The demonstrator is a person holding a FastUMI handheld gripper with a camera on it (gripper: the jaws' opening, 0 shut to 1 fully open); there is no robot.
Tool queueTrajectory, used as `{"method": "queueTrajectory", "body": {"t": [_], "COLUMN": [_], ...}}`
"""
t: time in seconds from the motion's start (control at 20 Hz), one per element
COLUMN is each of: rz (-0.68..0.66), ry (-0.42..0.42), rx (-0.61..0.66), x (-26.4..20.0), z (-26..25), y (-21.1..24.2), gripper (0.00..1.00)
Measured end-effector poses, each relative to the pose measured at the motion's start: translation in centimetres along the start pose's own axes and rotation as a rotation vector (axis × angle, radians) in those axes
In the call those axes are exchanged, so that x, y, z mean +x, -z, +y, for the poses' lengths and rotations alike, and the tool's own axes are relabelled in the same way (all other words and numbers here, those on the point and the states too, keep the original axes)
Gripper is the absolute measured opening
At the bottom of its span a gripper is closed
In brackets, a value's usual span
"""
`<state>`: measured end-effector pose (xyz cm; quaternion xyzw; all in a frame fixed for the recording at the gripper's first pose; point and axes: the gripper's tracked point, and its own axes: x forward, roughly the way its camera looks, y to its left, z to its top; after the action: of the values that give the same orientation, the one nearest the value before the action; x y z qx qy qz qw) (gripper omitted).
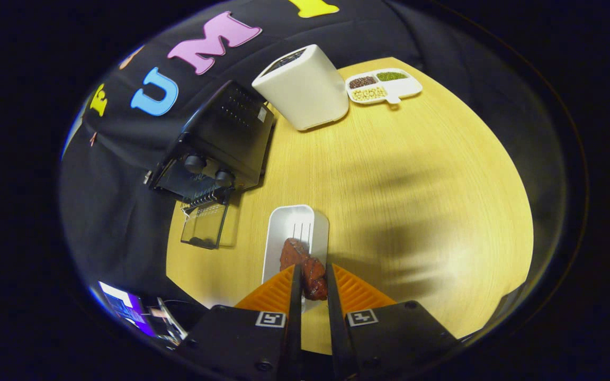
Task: Open the toaster oven, put the food inside, and close the toaster oven door.
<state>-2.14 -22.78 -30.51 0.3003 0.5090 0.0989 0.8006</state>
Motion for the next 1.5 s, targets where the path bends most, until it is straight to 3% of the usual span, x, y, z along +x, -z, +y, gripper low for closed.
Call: {"method": "queueTrajectory", "body": {"t": [0.35,0.8,1.15,1.5], "rz": [-0.016,-0.119,-0.177,-0.226], "ry": [-0.034,0.034,0.037,0.014], "rx": [-0.059,-0.101,-0.093,-0.054], "x": [-0.8,-4.9,-5.5,-2.4], "z": [1.0,4.5,12.2,21.5], "y": [-0.3,-2.6,-1.4,1.4], "gripper": [0.15,0.15,0.14,0.15]}}
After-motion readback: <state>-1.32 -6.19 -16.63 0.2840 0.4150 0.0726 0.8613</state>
